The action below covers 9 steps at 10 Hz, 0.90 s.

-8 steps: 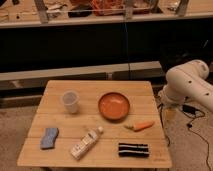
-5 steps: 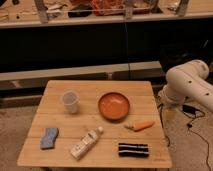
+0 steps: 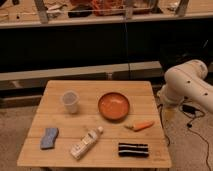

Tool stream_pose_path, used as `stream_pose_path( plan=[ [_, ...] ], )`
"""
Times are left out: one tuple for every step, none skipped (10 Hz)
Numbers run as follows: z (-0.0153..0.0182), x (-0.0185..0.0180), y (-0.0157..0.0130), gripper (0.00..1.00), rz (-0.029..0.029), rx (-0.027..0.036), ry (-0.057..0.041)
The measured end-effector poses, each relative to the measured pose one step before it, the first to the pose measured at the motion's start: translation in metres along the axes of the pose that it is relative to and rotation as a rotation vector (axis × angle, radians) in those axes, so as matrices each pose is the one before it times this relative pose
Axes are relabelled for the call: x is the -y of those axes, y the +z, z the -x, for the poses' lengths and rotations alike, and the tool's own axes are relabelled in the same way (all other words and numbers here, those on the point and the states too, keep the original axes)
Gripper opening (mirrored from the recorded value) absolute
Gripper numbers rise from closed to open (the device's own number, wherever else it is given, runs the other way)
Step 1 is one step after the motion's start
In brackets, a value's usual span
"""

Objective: Place the bottle in the ceramic bowl

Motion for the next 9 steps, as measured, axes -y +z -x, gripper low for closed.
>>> stream_pose_path(
  plan=[
    [0.01353, 0.00042, 0.00002, 0.8, 0.0012, 0.00595, -0.01423],
    [0.01776, 0.00186, -0.00047, 0.8, -0.00084, 0.00454, -0.02373],
    [0.01274, 0.00082, 0.00001, 0.8, -0.00037, 0.0028, -0.02549],
    [0.00612, 0.00047, 0.00009, 0.8, -0.00033, 0.00151, -0.01653],
    [0.00592, -0.0003, 0.0001, 0.8, 0.00001, 0.00095, -0.01898],
    [0.01034, 0.00182, 0.00027, 0.8, -0.00202, 0.00014, -0.0243],
    [0.01762, 0.00244, 0.00061, 0.8, 0.00017, 0.00678, -0.02533],
    [0.01791, 0.00359, 0.00049, 0.8, -0.00025, 0.00572, -0.02713],
    [0.01086, 0.00275, 0.00071, 0.8, -0.00085, 0.00295, -0.02327]
  ],
)
